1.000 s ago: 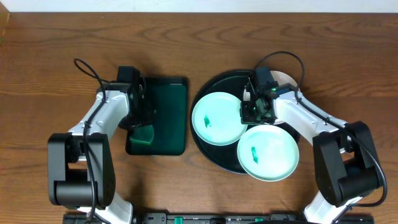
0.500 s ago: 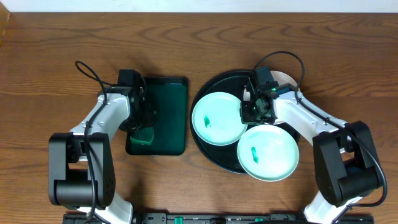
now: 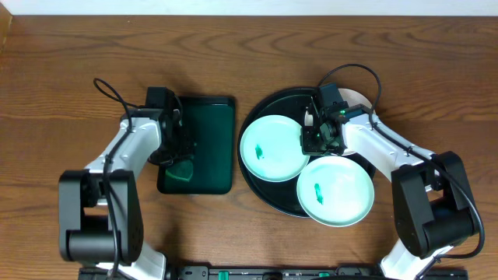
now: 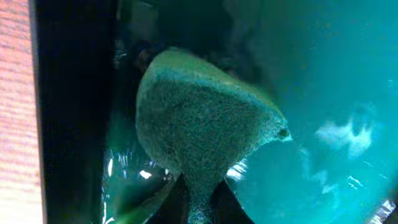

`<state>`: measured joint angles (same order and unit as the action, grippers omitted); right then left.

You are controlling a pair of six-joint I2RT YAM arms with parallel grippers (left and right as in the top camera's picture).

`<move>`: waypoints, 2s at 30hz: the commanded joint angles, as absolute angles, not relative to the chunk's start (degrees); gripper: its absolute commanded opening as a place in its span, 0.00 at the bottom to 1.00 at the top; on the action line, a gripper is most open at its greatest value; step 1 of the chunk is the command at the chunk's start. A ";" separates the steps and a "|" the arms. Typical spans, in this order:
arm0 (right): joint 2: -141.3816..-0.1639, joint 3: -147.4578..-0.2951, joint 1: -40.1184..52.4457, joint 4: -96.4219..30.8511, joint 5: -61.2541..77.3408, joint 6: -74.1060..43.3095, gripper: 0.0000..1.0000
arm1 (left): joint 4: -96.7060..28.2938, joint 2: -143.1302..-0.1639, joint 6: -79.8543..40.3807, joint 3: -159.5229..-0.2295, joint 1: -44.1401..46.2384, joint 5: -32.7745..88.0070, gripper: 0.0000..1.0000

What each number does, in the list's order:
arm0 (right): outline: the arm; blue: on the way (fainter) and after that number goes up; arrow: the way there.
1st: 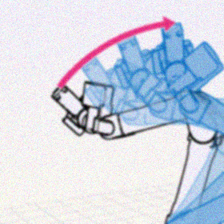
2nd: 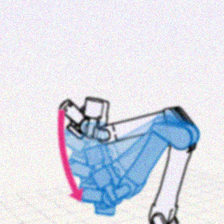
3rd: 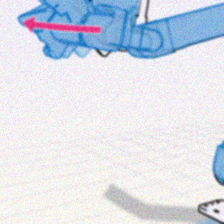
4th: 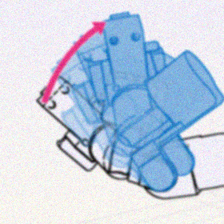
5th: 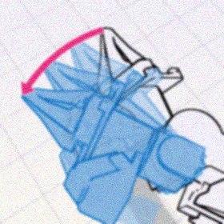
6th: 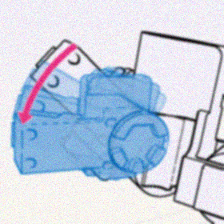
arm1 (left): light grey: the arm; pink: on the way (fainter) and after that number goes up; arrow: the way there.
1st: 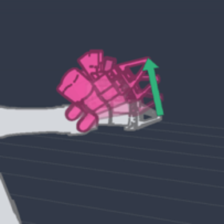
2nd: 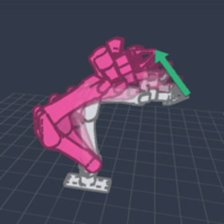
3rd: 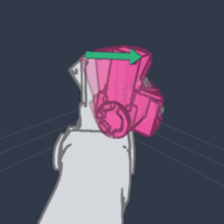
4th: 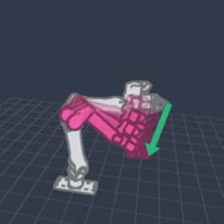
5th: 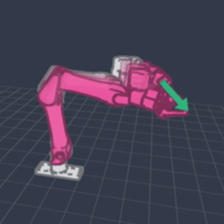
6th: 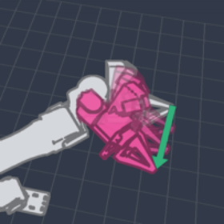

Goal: Clean dirty plates on tray and stack at the side
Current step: 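Close left gripper on the sponge and lift it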

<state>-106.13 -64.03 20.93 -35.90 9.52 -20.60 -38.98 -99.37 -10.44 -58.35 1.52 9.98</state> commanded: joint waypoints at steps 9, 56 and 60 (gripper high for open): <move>-106.52 -63.79 22.24 -35.79 9.23 -20.95 0.01 | -38.61 -77.82 -10.48 -59.16 3.18 13.50 0.07; -106.52 -63.79 22.24 -35.73 9.23 -20.95 0.08 | -34.39 -95.53 -19.22 -59.46 8.91 7.51 0.41; -106.52 -63.79 22.22 -35.73 9.23 -20.95 0.08 | -34.37 -96.38 -17.61 -59.46 11.20 7.44 0.41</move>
<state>-106.13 -64.03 20.93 -35.90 9.41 -20.69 -34.13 -95.15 -19.40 -58.52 9.45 8.56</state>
